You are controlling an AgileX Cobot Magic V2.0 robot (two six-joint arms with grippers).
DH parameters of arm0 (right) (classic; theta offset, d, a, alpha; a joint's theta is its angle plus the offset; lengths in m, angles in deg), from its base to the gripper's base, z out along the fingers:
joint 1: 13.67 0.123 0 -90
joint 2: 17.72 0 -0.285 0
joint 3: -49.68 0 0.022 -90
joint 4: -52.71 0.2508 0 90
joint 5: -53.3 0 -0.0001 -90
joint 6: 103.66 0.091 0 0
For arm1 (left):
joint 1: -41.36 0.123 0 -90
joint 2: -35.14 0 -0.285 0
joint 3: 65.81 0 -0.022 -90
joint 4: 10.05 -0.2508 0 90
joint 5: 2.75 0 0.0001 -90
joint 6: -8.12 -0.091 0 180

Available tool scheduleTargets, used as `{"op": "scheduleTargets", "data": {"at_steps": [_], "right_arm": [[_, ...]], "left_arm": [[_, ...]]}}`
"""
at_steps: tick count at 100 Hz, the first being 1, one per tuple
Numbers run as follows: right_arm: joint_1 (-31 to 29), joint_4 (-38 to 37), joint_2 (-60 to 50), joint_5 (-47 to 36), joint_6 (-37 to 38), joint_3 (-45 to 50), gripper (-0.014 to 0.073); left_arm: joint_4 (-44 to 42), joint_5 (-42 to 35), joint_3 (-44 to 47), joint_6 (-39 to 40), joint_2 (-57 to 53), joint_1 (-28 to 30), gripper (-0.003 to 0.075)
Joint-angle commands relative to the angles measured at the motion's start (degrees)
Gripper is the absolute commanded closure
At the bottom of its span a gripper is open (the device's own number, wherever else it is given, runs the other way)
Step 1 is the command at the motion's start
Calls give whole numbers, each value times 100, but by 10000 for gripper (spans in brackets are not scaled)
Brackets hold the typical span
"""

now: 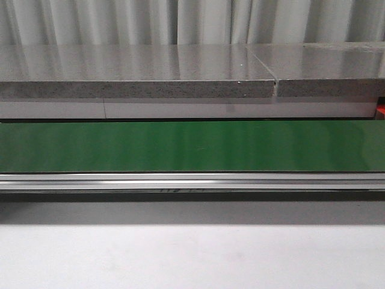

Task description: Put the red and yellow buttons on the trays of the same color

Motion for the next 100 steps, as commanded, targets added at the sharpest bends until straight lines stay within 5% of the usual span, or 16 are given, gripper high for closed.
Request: {"op": "scheduleTargets", "data": {"at_steps": [1, 19, 36, 45, 72, 100], "right_arm": [[1, 120, -26, -381, -52, -139, 660], [1, 120, -26, -381, -52, -139, 660], [1, 120, -26, -381, -52, -139, 660], [1, 120, -26, -381, -52, -139, 660], [1, 120, -26, -381, -52, -139, 660], [1, 120, -26, -381, -52, -139, 660]], "left_arm": [[52, -305, -148, 61, 53, -37, 738], [52, 56, -148, 61, 53, -37, 622], [39, 252, -148, 61, 53, -37, 241], [39, 172, -148, 61, 53, -37, 110], [39, -143, -215, 137, 186, -37, 101], [-1507, -228, -1146, 2193, 1751, 298, 100]]}}
